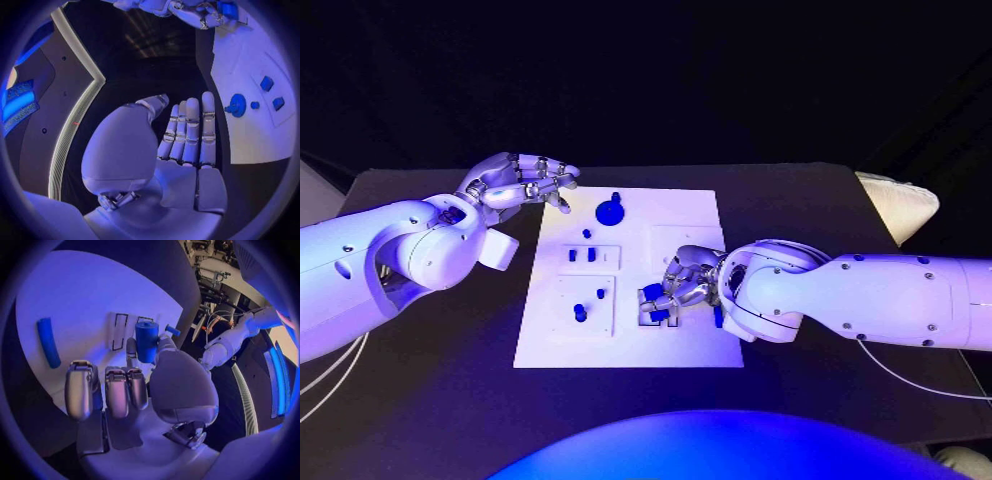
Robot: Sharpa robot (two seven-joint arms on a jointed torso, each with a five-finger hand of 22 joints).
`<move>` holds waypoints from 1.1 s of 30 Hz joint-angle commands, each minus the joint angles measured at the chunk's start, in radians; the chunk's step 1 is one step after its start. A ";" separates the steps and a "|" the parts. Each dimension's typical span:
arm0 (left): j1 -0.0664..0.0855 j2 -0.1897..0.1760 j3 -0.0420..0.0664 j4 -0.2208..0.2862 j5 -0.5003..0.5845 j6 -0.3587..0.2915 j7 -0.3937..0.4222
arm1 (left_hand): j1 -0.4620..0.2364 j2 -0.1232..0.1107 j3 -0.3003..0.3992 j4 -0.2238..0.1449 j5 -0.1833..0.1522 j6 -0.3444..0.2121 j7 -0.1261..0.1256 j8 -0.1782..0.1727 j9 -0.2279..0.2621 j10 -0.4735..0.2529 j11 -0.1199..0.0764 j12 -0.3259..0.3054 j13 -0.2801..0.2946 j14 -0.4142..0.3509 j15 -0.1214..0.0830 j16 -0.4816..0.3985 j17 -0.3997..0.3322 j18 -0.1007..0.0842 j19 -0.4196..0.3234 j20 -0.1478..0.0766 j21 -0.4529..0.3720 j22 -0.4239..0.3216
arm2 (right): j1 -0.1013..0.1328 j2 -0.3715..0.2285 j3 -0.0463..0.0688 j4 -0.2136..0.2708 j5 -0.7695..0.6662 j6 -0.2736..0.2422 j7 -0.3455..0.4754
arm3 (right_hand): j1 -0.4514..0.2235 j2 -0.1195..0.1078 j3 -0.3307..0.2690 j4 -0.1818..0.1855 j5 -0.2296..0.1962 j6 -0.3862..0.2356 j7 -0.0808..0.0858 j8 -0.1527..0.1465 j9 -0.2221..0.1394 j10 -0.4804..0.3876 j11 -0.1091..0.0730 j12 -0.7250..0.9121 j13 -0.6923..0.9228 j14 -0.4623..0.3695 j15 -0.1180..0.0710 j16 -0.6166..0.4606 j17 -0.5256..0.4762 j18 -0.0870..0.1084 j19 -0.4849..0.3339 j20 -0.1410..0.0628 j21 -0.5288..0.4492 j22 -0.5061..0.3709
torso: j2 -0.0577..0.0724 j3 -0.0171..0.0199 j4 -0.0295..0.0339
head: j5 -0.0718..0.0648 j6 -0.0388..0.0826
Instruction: Assemble the parts on the task board
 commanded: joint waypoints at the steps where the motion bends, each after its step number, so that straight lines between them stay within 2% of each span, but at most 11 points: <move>1: 0.001 0.001 0.001 0.003 0.006 0.010 0.005 | 0.001 0.004 -0.003 0.000 0.001 -0.002 0.004 -0.004 -0.001 0.005 0.004 -0.006 0.000 0.001 0.002 -0.005 -0.001 0.013 0.008 0.000 -0.005 -0.001 | -0.003 0.003 0.000 -0.003 -0.066 0.052 -0.003 | -0.008 -0.001 -0.002 0.001 -0.006 -0.004 0.000 0.000 0.002 0.099 -0.005 -0.002 0.258 0.106 -0.007 0.004 0.263 -0.006 0.071 -0.006 -0.004 0.222 | 0.000 0.0019 -0.0011 | 0.006 0.000; 15: 0.001 0.000 0.001 0.004 0.006 0.009 0.004 | 0.001 0.004 -0.004 0.001 0.001 -0.004 0.005 -0.007 -0.002 0.005 0.004 -0.006 0.000 0.001 0.002 -0.005 0.000 0.013 0.009 0.001 -0.006 -0.002 | -0.006 0.007 0.000 -0.008 -0.094 0.062 -0.006 | -0.029 0.001 0.003 0.002 -0.028 -0.007 0.001 0.003 0.004 0.096 -0.005 -0.006 0.254 0.106 -0.007 0.004 0.263 -0.005 0.070 -0.006 -0.010 0.220 | 0.001 0.0030 -0.0026 | 0.011 0.000; 24: 0.001 -0.001 0.001 0.004 0.006 0.009 0.004 | 0.001 0.004 -0.004 0.001 0.001 -0.004 0.005 -0.007 -0.002 0.005 0.004 -0.006 0.000 0.001 0.002 -0.005 0.000 0.013 0.009 0.001 -0.006 -0.002 | -0.007 0.009 0.000 -0.012 -0.100 0.034 -0.005 | -0.090 -0.012 0.011 0.003 -0.102 -0.014 0.002 0.013 0.011 0.095 -0.004 -0.008 0.253 0.106 -0.006 0.004 0.263 -0.005 0.069 -0.005 -0.013 0.220 | 0.001 0.0026 -0.0027 | 0.012 0.000; 33: 0.001 -0.002 0.001 0.005 0.006 0.008 0.004 | 0.001 0.004 -0.004 0.003 0.001 -0.004 0.005 -0.008 -0.002 0.005 0.004 -0.006 0.000 0.001 0.003 -0.005 0.000 0.013 0.009 0.001 -0.006 -0.002 | -0.010 0.012 0.000 -0.016 -0.115 0.010 -0.003 | -0.140 0.014 -0.013 0.003 -0.111 -0.018 0.002 0.019 0.014 0.093 -0.004 -0.012 0.250 0.106 -0.006 0.004 0.263 -0.004 0.069 -0.005 -0.015 0.219 | 0.001 0.0022 -0.0025 | 0.011 0.000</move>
